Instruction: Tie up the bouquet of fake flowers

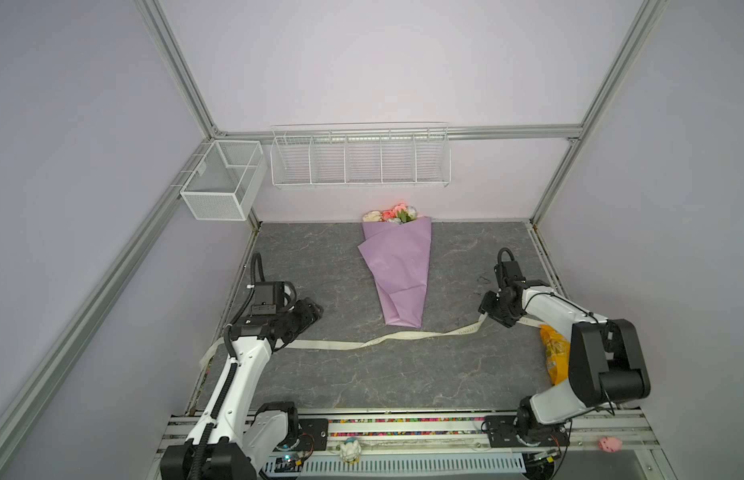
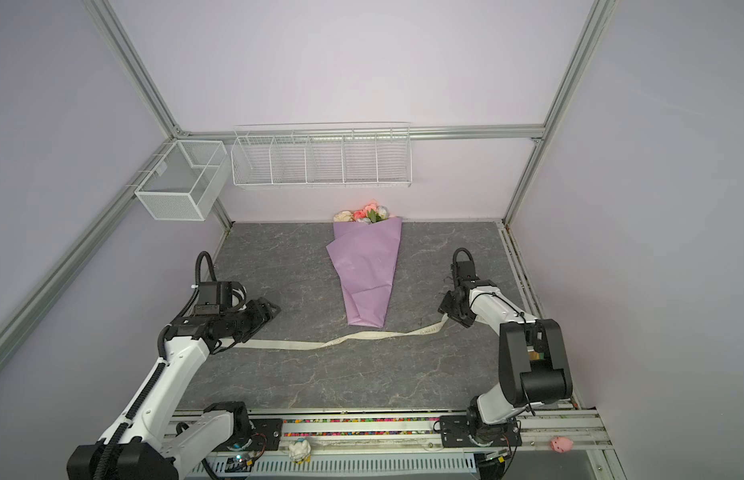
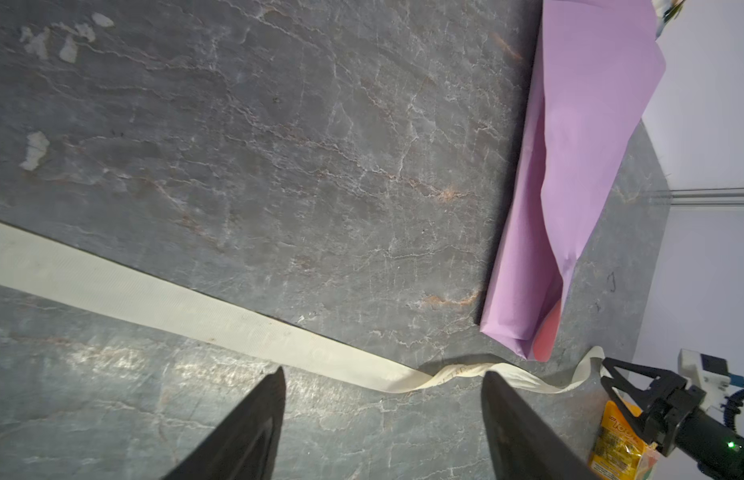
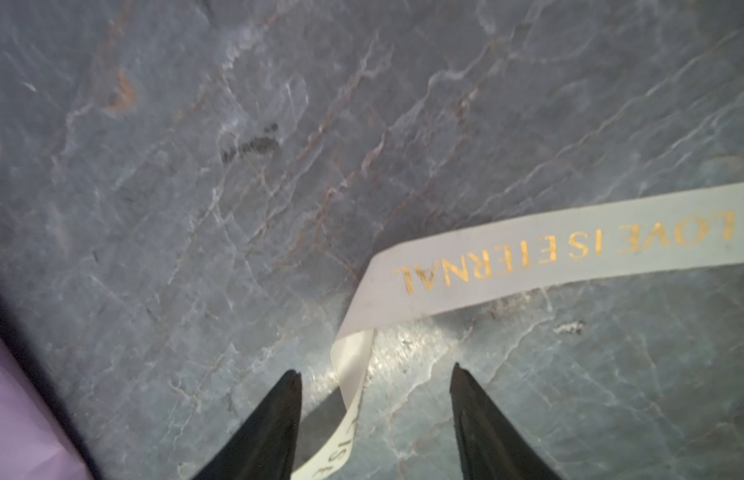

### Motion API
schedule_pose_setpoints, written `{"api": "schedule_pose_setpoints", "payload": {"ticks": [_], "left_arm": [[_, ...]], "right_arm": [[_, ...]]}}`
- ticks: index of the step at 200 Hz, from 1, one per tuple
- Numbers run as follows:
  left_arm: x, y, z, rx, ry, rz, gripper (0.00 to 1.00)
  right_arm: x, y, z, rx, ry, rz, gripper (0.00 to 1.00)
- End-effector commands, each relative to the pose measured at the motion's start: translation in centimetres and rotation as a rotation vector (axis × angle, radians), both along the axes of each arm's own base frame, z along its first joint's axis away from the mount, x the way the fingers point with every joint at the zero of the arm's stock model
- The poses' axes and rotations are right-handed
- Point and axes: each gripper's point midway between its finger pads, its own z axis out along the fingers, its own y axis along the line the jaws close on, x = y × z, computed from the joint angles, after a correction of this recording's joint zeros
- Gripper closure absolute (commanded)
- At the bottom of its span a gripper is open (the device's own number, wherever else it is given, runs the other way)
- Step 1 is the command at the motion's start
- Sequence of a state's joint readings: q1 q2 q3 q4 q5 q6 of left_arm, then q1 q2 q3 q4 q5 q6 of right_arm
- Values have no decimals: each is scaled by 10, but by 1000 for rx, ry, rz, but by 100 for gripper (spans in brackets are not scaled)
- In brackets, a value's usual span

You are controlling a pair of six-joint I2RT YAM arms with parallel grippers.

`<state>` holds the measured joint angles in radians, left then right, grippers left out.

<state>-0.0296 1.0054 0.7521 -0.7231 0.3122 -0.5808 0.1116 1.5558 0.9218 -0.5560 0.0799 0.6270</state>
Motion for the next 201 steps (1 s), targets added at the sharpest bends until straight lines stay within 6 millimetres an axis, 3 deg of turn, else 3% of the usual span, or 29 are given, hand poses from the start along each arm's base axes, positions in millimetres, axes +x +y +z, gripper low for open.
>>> {"api": "schedule_pose_setpoints", "payload": {"ticks": [1, 29, 35, 68, 117, 129, 149, 180, 201], "left_arm": [[-2, 8, 7, 70, -1, -12, 25], [0, 7, 10, 73, 2, -26, 25], [-1, 7, 10, 72, 7, -27, 25], [-2, 6, 6, 64, 12, -20, 25], [-2, 5, 5, 56, 20, -19, 25], [0, 5, 4, 52, 21, -17, 25], [1, 4, 7, 49, 25, -22, 25], [4, -1, 4, 24, 15, -34, 25], [12, -13, 4, -45, -3, -61, 26]], "right_arm": [[10, -6, 3, -35, -15, -43, 39], [16, 4, -7, 10, 24, -14, 41], [17, 6, -9, 19, 27, -8, 46], [16, 2, -19, -5, 55, -20, 50], [19, -22, -25, -116, 69, -25, 64], [22, -26, -30, -88, 80, -8, 74], [25, -39, -30, -76, 84, 2, 82], [28, -63, -24, -67, 69, -26, 82], [38, -55, -10, 3, 19, 38, 75]]}}
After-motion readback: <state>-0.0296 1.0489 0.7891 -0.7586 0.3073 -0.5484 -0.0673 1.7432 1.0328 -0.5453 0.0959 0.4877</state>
